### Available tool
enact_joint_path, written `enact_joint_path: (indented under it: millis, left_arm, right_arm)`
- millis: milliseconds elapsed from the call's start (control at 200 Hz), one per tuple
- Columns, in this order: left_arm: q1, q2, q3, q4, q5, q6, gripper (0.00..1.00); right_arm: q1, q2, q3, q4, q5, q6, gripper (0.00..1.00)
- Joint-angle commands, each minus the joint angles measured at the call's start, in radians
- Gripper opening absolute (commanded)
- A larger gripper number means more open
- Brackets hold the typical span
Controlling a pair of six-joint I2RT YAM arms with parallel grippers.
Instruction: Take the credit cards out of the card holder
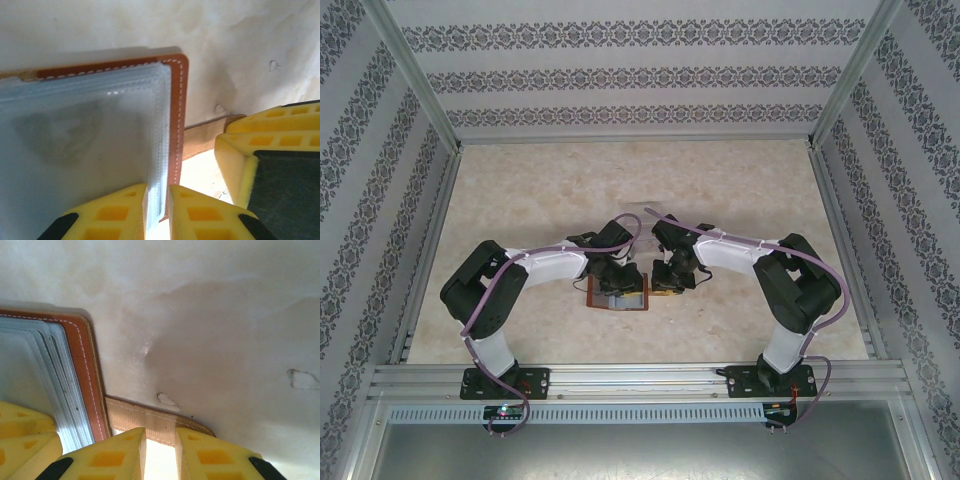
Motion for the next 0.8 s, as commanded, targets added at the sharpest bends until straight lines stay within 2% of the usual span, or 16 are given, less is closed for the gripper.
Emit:
enact_joint_path:
  millis: [0, 120, 275, 495, 794]
  left_arm:
    - [-0.022, 0.01, 0.028, -0.099, -0.056, 0.033, 0.2]
    - [-0.024, 0.008, 0.051, -0.163, -0.1, 0.058, 0.25]
    - [-0.026, 0.004, 0.074, -0.212, -0.136, 0.067, 0.26]
    - [-0.033, 0.002, 0.114, -0.302, -0.213, 0.085, 0.35]
    - [-0.042, -0.005, 0.155, -0.4, -0.304, 0.096, 0.41]
  right_arm:
    - [0.0, 0.03, -0.003, -0.005, 0.003, -0.007, 0.25]
    - [-0.001, 0.03, -0.002, -0.006, 0.003, -0.01, 0.25]
    - [-0.001, 0.03, -0.003, -0.004, 0.002, -0.011, 0.24]
    - [-0.003, 0.034, -0.002, -0.003, 0.0, -0.011, 0.25]
    - [-0.005, 0.032, -0.002, -0.001, -0.002, -0.014, 0.25]
